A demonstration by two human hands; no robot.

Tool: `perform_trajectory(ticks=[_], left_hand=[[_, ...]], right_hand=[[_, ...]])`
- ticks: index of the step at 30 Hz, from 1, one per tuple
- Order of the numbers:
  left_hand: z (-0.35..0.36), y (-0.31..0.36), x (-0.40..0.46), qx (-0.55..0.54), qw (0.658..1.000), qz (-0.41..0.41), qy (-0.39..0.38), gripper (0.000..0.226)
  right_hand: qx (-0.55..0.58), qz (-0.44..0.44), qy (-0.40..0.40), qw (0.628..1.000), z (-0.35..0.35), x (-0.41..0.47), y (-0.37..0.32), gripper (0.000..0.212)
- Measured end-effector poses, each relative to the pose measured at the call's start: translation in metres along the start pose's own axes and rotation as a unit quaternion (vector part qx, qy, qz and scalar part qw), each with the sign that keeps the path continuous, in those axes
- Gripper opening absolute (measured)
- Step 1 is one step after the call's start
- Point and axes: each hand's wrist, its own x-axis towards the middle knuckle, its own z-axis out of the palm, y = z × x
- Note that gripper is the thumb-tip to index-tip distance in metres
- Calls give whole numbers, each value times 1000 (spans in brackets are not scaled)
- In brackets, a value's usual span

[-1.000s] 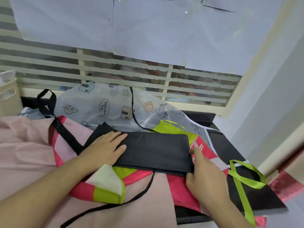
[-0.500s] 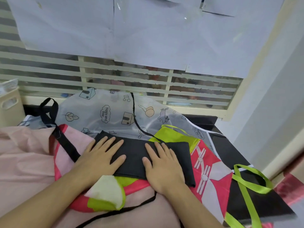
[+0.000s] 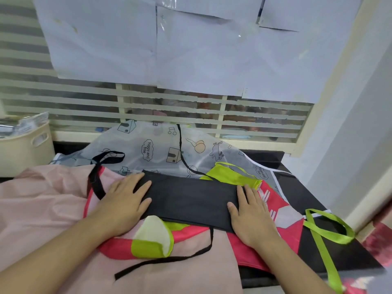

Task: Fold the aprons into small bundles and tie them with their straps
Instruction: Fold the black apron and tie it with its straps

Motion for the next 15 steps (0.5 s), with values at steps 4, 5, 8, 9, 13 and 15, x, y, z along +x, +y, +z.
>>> perform_trajectory(ticks=[4, 5, 8, 9, 13, 15], left_hand=[[-25, 37, -5, -144, 988, 45, 44, 90], [-26, 45, -7, -168, 984, 53, 39, 90], [-5, 57, -21, -101, 991, 78, -31, 87], [4, 57, -27, -68, 993, 77, -61, 86], [5, 56, -32, -47, 990, 68, -112, 72], [-3, 56, -29, -84, 984, 64, -146, 69]], right_hand=[[23, -16, 116, 993, -11, -10, -9, 60], [37, -31, 136, 990, -16, -13, -11, 59], [31, -80, 93, 992, -18, -20, -8, 67], [3, -89, 47, 995, -13, -23, -5, 74], [-27, -20, -51, 998, -7, -26, 11, 68], [-27, 2, -50, 998, -11, -26, 11, 63]])
